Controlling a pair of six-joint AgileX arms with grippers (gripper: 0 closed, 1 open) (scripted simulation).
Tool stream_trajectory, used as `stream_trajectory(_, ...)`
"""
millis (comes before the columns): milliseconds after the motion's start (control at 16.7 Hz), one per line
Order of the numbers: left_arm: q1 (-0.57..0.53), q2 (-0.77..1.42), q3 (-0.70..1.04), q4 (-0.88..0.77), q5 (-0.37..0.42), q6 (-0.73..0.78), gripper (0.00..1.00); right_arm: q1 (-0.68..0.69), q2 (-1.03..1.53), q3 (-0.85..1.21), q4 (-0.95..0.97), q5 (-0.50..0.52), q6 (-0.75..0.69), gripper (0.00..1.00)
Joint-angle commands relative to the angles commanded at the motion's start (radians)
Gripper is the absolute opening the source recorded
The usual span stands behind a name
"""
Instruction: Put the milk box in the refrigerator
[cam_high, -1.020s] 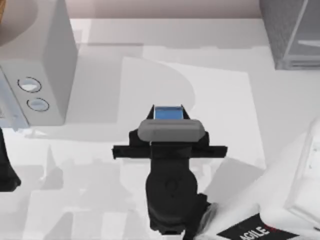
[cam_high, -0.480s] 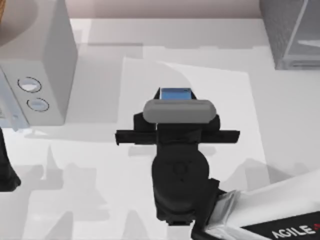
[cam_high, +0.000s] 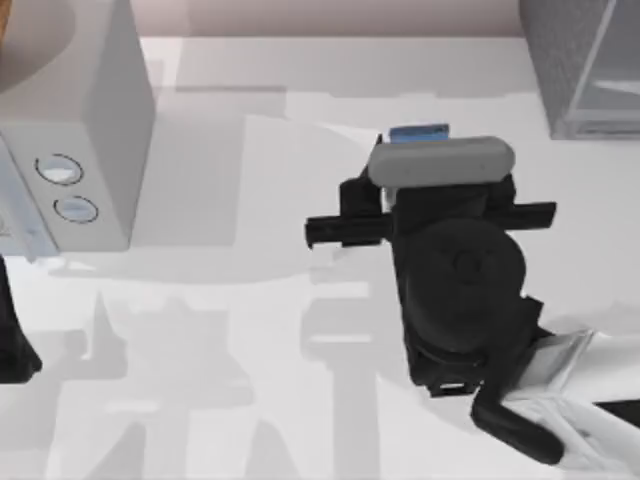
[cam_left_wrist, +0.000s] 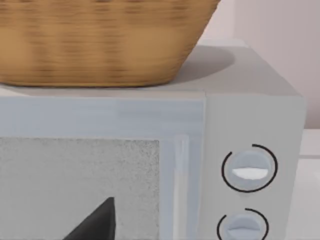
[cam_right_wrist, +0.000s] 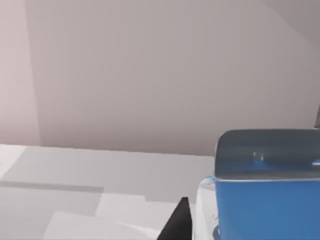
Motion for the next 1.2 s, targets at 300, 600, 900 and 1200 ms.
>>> stream_trajectory(300,0.0,0.0,0.0,0.0,0.0,0.0,1.0,-0.304,-0.455,-0.175,-0.23,-0.388,-0.015,0.0)
stream_trajectory(600,0.0,0.0,0.0,0.0,0.0,0.0,1.0,-0.53,-0.931,-0.294,-0.411,-0.671,-0.019,0.0)
stream_trajectory(900,0.0,0.0,0.0,0.0,0.0,0.0,1.0,-0.677,-1.285,-0.405,-0.588,-0.798,-0.022,0.0)
stream_trajectory(1200,0.0,0.0,0.0,0.0,0.0,0.0,1.0,-0.848,-1.618,-0.597,-0.832,-0.888,-0.027,0.0)
